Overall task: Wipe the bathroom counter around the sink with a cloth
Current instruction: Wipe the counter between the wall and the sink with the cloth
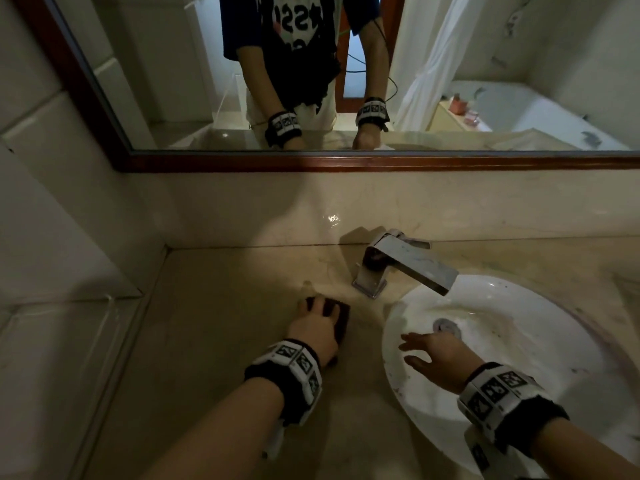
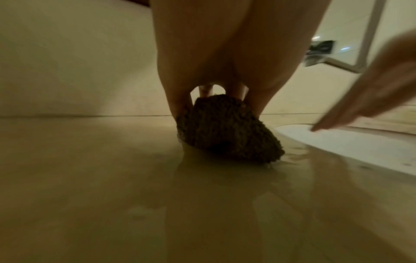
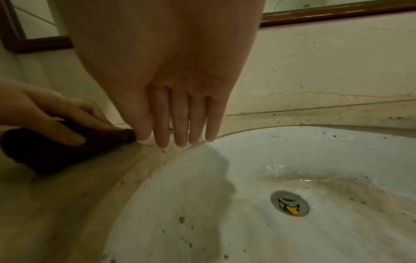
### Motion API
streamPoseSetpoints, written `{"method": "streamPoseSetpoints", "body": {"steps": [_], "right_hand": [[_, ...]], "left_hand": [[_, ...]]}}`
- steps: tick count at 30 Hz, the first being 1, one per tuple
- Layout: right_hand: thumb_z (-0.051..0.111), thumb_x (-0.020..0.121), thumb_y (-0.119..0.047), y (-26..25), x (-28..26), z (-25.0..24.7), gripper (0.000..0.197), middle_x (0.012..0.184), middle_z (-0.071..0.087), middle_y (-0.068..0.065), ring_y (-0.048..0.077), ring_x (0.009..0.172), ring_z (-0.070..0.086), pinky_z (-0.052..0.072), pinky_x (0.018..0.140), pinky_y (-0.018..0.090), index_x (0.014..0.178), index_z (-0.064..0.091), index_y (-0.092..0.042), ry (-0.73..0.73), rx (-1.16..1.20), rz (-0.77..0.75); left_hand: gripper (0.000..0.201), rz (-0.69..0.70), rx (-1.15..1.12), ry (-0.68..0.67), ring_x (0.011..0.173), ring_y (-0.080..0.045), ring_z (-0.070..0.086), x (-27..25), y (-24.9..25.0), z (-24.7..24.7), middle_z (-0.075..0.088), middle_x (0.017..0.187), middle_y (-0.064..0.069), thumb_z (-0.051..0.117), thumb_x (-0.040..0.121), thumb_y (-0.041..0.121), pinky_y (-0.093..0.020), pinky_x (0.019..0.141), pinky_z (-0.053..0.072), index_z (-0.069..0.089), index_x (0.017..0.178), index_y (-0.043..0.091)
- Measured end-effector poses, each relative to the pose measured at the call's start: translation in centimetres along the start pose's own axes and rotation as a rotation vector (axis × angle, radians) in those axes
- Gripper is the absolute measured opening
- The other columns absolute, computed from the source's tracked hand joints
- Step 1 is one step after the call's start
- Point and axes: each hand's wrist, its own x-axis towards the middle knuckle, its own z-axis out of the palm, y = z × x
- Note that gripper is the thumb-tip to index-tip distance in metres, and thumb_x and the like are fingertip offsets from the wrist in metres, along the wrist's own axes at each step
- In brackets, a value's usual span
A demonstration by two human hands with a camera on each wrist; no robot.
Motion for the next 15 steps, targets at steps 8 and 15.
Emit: {"method": "streamPoseSetpoints", "body": {"steps": [8, 15], "right_hand": [[0.040, 0.098, -0.031, -1.0, -0.8, -0.8, 0.034, 0.144, 0.045, -0.013, 0.012, 0.128, 0.043, 0.028, 0.107, 0.022, 0.128, 0.054, -0.029, 0.074, -0.045, 0.037], [0.042, 0.095, -0.033, -1.4, -0.5, -2.0, 0.032, 0.131, 0.059, -0.007, 0.015, 0.120, 0.054, 0.044, 0.102, 0.035, 0.122, 0.058, -0.032, 0.159, -0.019, 0.156]], "left_hand": [[0.049, 0.274, 0.048, 0.031, 0.138, -0.038, 0.019, -2.5, 6.0, 1.8, 0.022, 0.150, -0.015, 0.044, 0.096, 0.019, -0.046, 0.113, 0.025, 0.033, 0.144, 0.014], [0.045, 0.157, -0.123, 0.156, 0.134, -0.032, 0.027, -3.4, 3.2, 0.7, 0.027, 0.147, -0.010, 0.048, 0.094, 0.016, -0.040, 0.111, 0.030, 0.043, 0.139, 0.017]]}}
